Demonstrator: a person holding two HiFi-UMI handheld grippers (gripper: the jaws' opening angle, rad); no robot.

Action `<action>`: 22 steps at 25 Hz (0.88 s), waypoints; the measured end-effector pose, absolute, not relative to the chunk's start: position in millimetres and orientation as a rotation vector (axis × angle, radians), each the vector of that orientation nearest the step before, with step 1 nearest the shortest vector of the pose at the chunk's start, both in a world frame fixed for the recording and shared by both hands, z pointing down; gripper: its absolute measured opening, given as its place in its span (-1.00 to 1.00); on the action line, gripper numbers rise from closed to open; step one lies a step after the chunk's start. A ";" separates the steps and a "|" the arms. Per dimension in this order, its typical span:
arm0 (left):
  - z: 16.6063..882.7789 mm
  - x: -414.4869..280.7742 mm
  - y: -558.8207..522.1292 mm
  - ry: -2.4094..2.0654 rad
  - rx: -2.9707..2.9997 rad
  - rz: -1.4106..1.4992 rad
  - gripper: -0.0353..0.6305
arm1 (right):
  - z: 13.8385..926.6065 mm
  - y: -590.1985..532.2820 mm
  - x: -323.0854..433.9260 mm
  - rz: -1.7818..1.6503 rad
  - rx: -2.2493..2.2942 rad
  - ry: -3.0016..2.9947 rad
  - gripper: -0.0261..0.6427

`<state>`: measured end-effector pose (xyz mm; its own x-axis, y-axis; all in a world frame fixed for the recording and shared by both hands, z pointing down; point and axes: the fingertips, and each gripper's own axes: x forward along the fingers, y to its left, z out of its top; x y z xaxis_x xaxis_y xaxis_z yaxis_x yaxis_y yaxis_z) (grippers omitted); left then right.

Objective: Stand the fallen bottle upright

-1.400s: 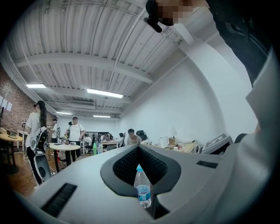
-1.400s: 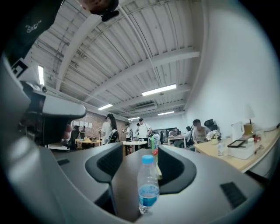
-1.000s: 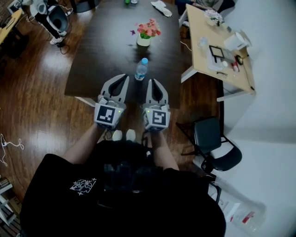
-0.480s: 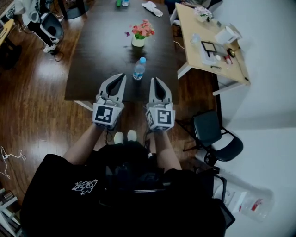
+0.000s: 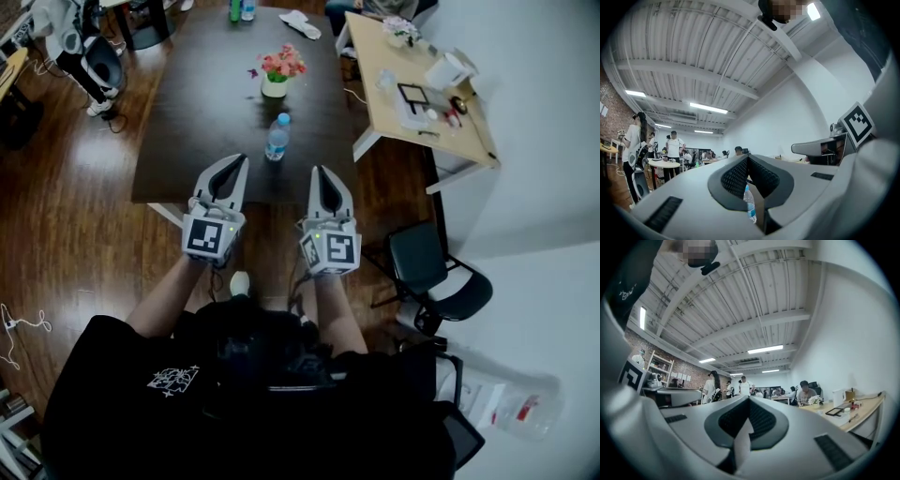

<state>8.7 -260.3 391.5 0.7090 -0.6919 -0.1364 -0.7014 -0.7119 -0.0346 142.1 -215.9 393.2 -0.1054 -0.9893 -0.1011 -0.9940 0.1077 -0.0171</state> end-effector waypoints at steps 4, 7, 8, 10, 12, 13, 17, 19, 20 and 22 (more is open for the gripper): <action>386.5 6.1 -231.8 1.173 -2.801 0.171 -0.91 | 388.8 -181.2 141.8 0.086 -2.030 2.284 -0.86; 381.2 8.2 -193.4 1.170 -2.776 0.173 -0.91 | 389.4 -143.4 140.9 0.104 -2.014 2.309 -0.86; 380.3 7.9 -178.9 1.173 -2.772 0.173 -0.91 | 389.3 -129.6 139.9 0.111 -2.006 2.317 -0.86; 379.7 6.1 -149.8 1.187 -2.764 0.176 -0.90 | 389.4 -102.0 137.1 0.121 -1.992 2.326 -0.86; 381.0 4.0 -118.6 1.210 -2.756 0.182 -0.91 | 389.5 -73.5 132.9 0.131 -1.977 2.332 -0.86; 382.0 3.4 -102.8 1.219 -2.754 0.183 -0.91 | 389.9 -59.6 130.7 0.132 -1.972 2.336 -0.86; 382.5 1.8 -45.6 1.229 -2.747 0.172 -0.91 | 390.0 -11.2 124.8 0.140 -1.958 2.347 -0.86; 380.4 -1.1 -19.8 1.227 -2.740 0.172 -0.90 | 390.1 11.7 120.1 0.137 -1.952 2.348 -0.86; 378.6 -3.1 -7.9 1.226 -2.736 0.174 -0.90 | 390.3 22.5 117.2 0.136 -1.948 2.348 -0.86; 375.3 -8.5 14.7 1.230 -2.731 0.175 -0.91 | 389.1 43.5 110.2 0.136 -1.934 2.353 -0.86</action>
